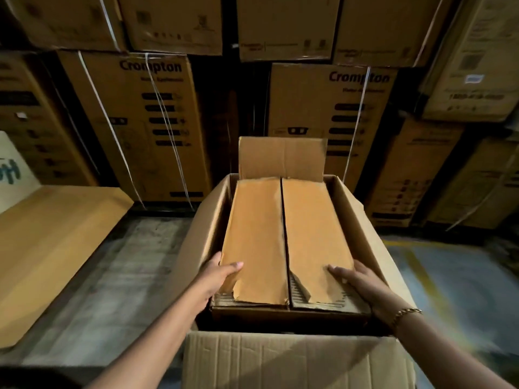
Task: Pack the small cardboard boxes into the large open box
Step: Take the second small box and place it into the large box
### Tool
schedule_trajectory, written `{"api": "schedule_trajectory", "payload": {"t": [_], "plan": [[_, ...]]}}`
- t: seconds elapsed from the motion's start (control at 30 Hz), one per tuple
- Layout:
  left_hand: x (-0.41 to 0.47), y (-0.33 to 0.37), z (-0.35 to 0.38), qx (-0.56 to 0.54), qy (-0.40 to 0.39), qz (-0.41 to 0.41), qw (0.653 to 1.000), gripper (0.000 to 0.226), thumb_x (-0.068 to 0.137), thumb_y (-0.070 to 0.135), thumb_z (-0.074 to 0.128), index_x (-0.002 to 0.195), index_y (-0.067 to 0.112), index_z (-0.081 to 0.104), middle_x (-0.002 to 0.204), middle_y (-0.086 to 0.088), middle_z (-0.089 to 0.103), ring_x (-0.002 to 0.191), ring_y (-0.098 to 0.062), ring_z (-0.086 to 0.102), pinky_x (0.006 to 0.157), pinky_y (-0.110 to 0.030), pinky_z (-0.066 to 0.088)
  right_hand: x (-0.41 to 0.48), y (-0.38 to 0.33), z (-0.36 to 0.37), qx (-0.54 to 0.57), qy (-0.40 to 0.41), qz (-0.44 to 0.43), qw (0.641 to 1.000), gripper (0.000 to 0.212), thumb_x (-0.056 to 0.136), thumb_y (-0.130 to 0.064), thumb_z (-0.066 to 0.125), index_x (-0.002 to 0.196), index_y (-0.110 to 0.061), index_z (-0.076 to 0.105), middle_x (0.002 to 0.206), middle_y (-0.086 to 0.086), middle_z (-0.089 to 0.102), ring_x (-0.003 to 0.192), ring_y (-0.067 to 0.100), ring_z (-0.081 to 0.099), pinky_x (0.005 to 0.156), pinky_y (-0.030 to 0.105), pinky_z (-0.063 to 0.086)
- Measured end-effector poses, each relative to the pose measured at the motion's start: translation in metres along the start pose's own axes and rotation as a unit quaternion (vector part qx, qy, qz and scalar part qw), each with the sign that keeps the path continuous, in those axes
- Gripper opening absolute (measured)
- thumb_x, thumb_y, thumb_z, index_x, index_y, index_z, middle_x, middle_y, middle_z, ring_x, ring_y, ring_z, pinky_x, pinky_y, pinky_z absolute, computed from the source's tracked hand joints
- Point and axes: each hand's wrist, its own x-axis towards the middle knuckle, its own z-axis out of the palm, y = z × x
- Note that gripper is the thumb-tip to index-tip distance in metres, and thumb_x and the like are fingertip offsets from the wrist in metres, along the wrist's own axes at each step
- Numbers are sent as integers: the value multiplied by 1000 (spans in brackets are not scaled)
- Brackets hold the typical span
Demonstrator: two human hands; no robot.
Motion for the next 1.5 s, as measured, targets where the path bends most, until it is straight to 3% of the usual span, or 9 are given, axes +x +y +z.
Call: {"api": "schedule_trajectory", "payload": {"t": [0.13,0.2,0.27,0.53,0.8,0.97,1.23,1.33,1.5], "plan": [[34,-37,23,254,-46,-85,962,100,85,42,76,159,12,16,154,-16,45,134,-30,50,109,-33,42,24,26,21,-240,-76,60,966,44,87,-21,78,124,-9,57,113,7,65,101,19,61,90,40,54],[26,-30,30,369,-68,-96,922,111,89,48,71,159,9,-5,158,-21,36,138,-32,46,106,-31,41,33,34,26,-359,-99,70,925,78,85,-26,79,143,5,38,124,10,66,117,23,60,104,37,48],[28,-28,30,420,-67,-98,900,112,90,52,67,159,10,-9,162,-21,29,144,-32,40,108,-31,37,37,37,24,-402,-96,79,907,106,80,-36,80,154,4,15,134,11,62,124,25,58,103,34,48],[37,-11,59,497,-53,23,866,103,91,67,52,161,22,-8,168,-8,-20,155,-35,-6,123,-56,15,38,-3,59,-478,-22,-99,872,106,83,-81,49,162,-23,10,170,7,10,150,36,27,116,50,37],[35,-4,92,501,-21,51,864,104,87,57,62,161,24,-2,170,-10,-4,154,-37,12,119,-52,28,42,-4,96,-547,16,-91,832,87,91,-57,48,161,-22,11,163,14,30,137,38,46,103,48,50],[18,27,26,467,68,108,875,74,84,39,61,151,31,32,132,-5,60,105,-26,65,87,-41,57,43,-31,52,-513,19,-109,851,61,88,-43,52,147,-27,43,110,-1,66,97,18,65,78,33,58],[-5,8,-16,456,223,130,851,66,99,22,52,158,27,23,98,2,66,62,-9,61,49,-24,51,25,-8,93,-549,3,-117,827,102,81,-79,53,159,-25,18,163,9,29,133,31,52,97,39,55],[-4,7,3,488,234,147,828,70,100,22,53,160,25,18,100,0,69,74,-12,64,61,-26,55,22,4,121,-589,13,-97,802,103,82,-53,68,161,-24,8,166,15,16,140,41,41,100,44,53],[7,17,1,475,247,147,832,65,98,17,54,158,25,29,107,-6,72,78,-16,69,68,-30,61,20,-36,88,-537,33,-141,831,82,82,-27,59,156,-21,27,151,9,47,118,31,62,90,39,57]]}}
